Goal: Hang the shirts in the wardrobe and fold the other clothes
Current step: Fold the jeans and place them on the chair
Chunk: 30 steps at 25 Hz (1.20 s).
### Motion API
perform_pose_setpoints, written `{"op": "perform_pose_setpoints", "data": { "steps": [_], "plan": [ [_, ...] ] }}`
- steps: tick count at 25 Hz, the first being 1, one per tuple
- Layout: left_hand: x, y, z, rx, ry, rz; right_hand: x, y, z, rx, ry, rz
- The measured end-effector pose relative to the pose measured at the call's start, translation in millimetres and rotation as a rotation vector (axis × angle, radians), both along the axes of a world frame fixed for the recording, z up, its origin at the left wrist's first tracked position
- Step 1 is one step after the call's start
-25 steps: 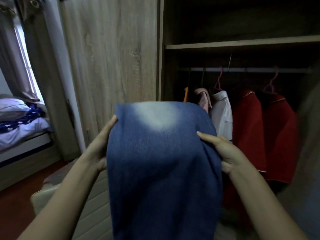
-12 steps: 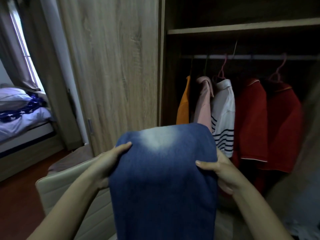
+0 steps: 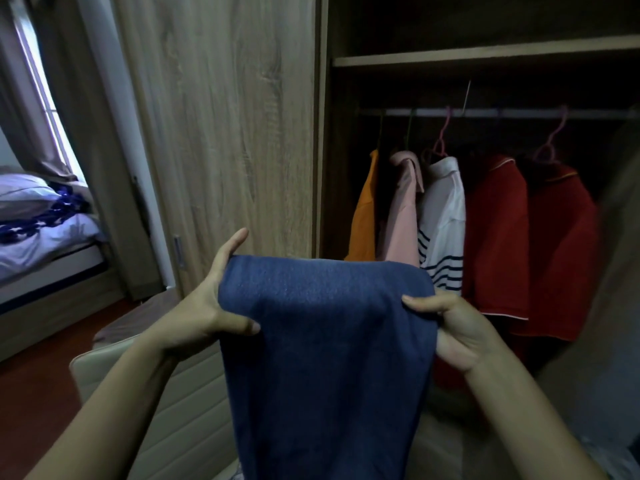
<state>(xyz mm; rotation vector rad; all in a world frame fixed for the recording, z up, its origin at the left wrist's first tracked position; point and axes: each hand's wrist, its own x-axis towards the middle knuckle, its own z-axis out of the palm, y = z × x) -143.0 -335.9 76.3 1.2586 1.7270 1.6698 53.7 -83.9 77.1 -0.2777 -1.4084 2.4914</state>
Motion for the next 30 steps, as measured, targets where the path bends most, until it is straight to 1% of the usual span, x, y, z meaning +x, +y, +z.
{"op": "perform_pose_setpoints", "data": {
  "steps": [3, 5, 7, 10, 12, 15, 17, 19, 22, 24, 25, 26, 27, 29, 30],
  "plan": [
    [-3.6, 4.9, 9.1, 0.110, 0.039, 0.045, 0.9, -4.3, 8.7, -0.080, 0.016, -0.032],
    [-3.6, 8.1, 10.8, 0.191, -0.025, 0.068, -0.2, -5.6, 17.5, -0.108, 0.039, -0.056],
    [-2.0, 8.7, 7.8, 0.181, -0.009, 0.082, -1.5, -5.1, 24.6, -0.133, 0.046, -0.052],
    [-0.1, 9.5, 9.5, 0.099, 0.145, 0.122, 2.8, -7.7, 32.0, -0.143, 0.051, -0.047],
    [-1.4, 12.9, 12.4, 0.117, 0.147, 0.185, 6.4, -8.8, 34.5, -0.108, 0.060, -0.038],
    [-1.4, 15.4, 13.1, 0.138, 0.079, 0.198, 11.2, -10.9, 38.8, -0.036, 0.127, -0.029],
    [-1.6, 14.9, 14.8, 0.119, 0.069, 0.229, 12.9, -13.3, 42.0, 0.037, 0.203, -0.065],
    [0.2, 14.8, 16.3, 0.110, 0.076, 0.291, 12.6, -11.5, 40.3, 0.089, 0.240, -0.127],
    [-1.0, 17.6, 16.8, 0.107, 0.073, 0.378, 11.6, -14.1, 41.2, 0.139, 0.239, -0.148],
    [1.0, 18.8, 13.6, 0.177, 0.083, 0.400, 10.1, -14.2, 41.7, 0.186, 0.239, -0.127],
    [1.7, 20.6, 10.4, 0.217, 0.082, 0.399, 9.5, -15.9, 42.7, 0.221, 0.209, -0.154],
    [3.6, 22.6, 8.3, 0.255, 0.085, 0.393, 9.3, -17.5, 42.2, 0.346, 0.144, -0.241],
    [8.1, 24.3, 9.9, 0.286, 0.084, 0.394, 8.4, -18.9, 43.1, 0.559, 0.070, -0.356],
    [11.9, 26.3, 12.7, 0.286, 0.114, 0.377, 2.9, -19.7, 45.1, 0.980, -0.049, -0.623],
    [10.7, 26.9, 13.5, 0.258, 0.160, 0.348, -0.5, -16.1, 45.0, 1.062, -0.077, -0.668]
  ]
}}
